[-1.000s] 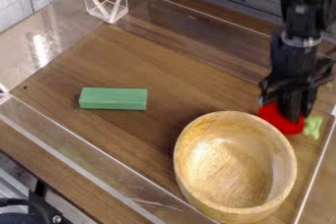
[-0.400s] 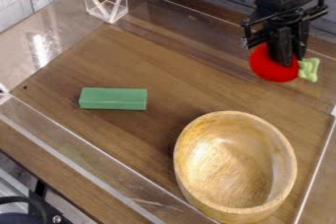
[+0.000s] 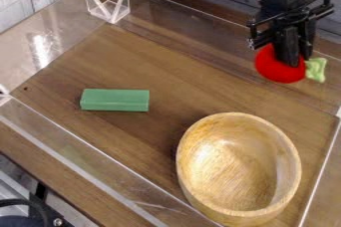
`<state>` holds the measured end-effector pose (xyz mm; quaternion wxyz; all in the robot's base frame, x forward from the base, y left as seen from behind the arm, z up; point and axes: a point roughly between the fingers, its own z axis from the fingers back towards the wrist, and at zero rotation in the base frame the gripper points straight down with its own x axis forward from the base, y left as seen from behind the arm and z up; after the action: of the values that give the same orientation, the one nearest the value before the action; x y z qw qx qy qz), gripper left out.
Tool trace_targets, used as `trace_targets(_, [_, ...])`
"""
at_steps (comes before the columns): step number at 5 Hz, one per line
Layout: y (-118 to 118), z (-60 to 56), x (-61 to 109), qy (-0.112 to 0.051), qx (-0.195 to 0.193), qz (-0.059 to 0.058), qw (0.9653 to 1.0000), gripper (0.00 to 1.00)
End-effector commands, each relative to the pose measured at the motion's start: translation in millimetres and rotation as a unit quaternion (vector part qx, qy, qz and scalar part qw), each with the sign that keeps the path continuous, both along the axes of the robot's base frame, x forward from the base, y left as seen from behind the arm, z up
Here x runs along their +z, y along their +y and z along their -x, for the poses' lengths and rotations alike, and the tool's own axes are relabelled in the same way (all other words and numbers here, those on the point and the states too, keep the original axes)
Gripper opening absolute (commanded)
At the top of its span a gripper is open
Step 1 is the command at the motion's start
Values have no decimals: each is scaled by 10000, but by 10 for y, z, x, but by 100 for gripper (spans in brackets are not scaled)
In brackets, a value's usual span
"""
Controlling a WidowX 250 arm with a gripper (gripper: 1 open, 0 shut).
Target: Move the red object to the left side of the table
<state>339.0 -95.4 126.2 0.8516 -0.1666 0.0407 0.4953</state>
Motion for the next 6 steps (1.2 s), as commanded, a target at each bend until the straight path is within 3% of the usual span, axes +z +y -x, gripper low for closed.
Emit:
trace_targets(1, [-58, 14, 272, -387, 12, 84, 9992, 0])
trace_targets(6, [-252, 158, 229, -383, 149, 165, 9990, 0])
